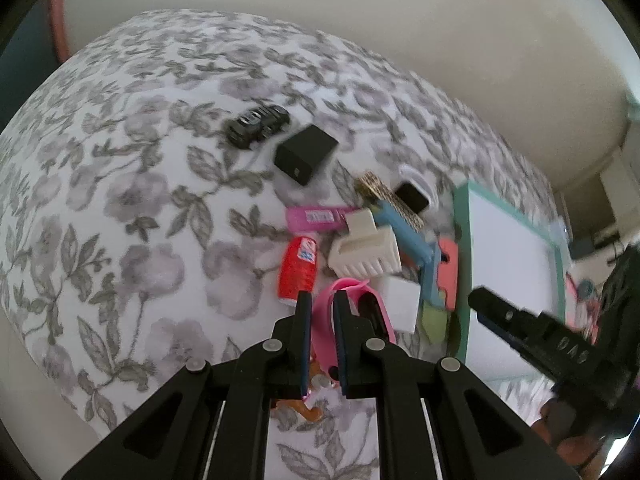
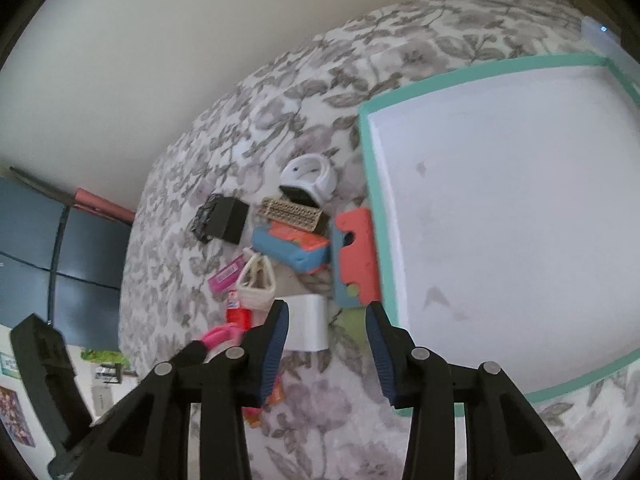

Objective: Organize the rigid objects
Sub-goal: 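Close right tool on the toy knife while left tool closes on the pink watch band, then carry the toy knife with right tool into the tray while left tool carries the watch band there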

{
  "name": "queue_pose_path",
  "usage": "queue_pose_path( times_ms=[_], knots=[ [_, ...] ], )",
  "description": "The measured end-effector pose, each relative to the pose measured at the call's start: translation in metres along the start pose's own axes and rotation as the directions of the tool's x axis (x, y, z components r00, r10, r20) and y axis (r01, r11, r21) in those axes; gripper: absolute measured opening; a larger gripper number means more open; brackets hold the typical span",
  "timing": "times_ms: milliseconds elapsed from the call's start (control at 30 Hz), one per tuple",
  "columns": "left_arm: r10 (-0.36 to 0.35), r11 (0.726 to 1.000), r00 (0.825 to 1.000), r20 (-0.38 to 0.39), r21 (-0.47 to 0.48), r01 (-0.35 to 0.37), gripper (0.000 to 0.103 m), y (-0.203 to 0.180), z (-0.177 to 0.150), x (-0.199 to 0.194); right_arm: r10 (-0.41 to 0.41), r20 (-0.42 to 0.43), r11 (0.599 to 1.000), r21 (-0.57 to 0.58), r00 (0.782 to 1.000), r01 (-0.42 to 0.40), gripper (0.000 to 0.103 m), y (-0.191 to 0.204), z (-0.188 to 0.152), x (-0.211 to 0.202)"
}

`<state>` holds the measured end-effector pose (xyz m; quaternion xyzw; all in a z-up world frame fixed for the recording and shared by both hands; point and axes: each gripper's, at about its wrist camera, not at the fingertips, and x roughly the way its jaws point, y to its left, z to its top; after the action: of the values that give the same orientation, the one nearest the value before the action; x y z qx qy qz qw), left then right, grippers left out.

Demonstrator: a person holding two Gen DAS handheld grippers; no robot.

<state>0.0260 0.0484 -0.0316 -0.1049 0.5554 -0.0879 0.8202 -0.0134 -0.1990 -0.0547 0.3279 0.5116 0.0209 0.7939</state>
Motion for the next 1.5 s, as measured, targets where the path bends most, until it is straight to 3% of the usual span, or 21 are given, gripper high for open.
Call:
queue_pose_path(
  times_ms=[100,233,400,467,600,833,1000,1167,1367,1500],
  knots=[
    [0.024,0.998,0.999,0.036,-0.056,-0.022,0.011,0.007,0.009,-0.008,-0.050,0.011,0.999,-0.019,0.999,0.050,0.056,-0.001,0.004,0.002],
    [0.078,0.990,0.993,0.088,-0.123,-0.067,0.011,0.016,0.024,-0.026,-0.075,0.009,0.996,-0.056,0.997,0.075,0.058,0.007,0.007,0.010],
    [0.115,0.983,0.991,0.064,-0.148,-0.105,0.011,0.013,0.035,-0.027,-0.112,-0.008,0.982,-0.154,0.994,0.110,0.065,0.032,0.001,0.023],
    [0.098,0.982,0.994,0.039,-0.165,-0.090,0.011,0.010,0.039,-0.024,-0.093,-0.025,0.986,-0.143,0.995,0.088,0.065,0.039,-0.002,0.024],
    [0.059,0.985,0.998,0.038,-0.162,-0.052,0.011,-0.003,0.045,-0.020,-0.122,0.003,0.975,-0.187,0.993,0.120,0.065,0.049,-0.002,0.022],
    [0.024,0.983,1.000,-0.003,-0.184,-0.024,0.011,0.005,0.040,0.000,-0.170,-0.032,0.976,-0.148,0.985,0.163,0.064,0.031,0.004,0.041],
    [0.019,0.984,0.999,0.034,-0.175,-0.012,0.011,0.008,0.042,-0.010,-0.206,-0.012,0.967,-0.153,0.979,0.201,0.061,0.034,0.008,0.043],
    [0.000,0.984,1.000,0.025,-0.176,0.004,0.011,0.010,0.042,-0.008,-0.265,-0.001,0.955,-0.137,0.964,0.263,0.053,0.032,0.014,0.045],
    [-0.013,0.986,0.999,0.034,-0.168,0.019,0.011,0.007,0.044,-0.010,-0.379,0.014,0.903,-0.212,0.925,0.374,0.053,0.047,0.013,0.056],
    [-0.021,0.986,0.999,0.033,-0.164,0.026,0.011,0.006,0.044,-0.011,-0.404,0.013,0.881,-0.263,0.915,0.392,0.054,0.056,0.011,0.065]
  ],
)
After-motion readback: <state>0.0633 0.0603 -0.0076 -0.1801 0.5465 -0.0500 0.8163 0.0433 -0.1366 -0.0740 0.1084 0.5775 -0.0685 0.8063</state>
